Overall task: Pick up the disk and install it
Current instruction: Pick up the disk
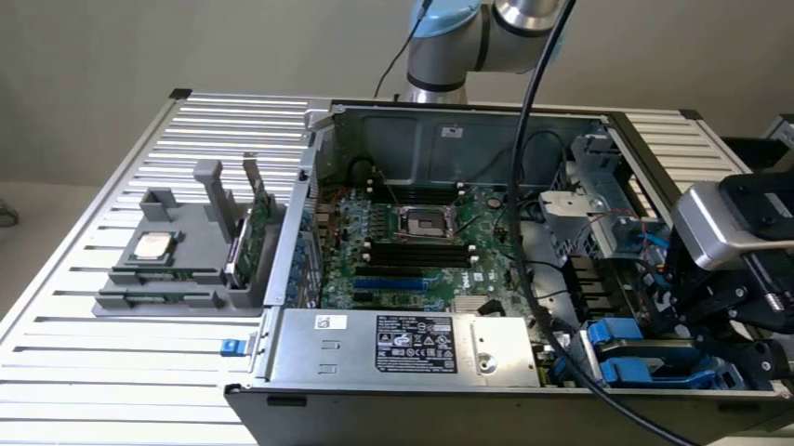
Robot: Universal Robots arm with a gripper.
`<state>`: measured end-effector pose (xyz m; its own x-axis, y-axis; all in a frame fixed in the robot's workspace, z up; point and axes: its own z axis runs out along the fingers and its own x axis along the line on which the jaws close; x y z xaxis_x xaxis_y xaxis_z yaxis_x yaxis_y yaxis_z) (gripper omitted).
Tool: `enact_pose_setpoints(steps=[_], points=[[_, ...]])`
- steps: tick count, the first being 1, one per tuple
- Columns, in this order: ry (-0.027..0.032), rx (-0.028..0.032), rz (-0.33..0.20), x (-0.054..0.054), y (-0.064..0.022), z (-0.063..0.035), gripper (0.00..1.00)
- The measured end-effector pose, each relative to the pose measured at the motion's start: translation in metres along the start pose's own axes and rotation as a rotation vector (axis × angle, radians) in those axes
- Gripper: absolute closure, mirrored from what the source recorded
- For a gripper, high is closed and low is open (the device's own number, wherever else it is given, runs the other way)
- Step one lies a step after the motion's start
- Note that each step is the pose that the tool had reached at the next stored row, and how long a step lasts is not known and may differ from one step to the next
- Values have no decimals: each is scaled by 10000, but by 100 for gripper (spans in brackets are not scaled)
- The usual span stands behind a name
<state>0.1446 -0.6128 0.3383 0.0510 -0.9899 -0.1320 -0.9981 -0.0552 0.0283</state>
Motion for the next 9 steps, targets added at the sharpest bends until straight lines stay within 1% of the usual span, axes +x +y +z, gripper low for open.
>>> enact_pose_setpoints(steps=[4, 6, 9], points=[[-52, 12, -3, 9, -4, 67, 87], [-61, 17, -5, 12, -6, 93, 87], [-57, 17, -5, 12, -6, 94, 87]])
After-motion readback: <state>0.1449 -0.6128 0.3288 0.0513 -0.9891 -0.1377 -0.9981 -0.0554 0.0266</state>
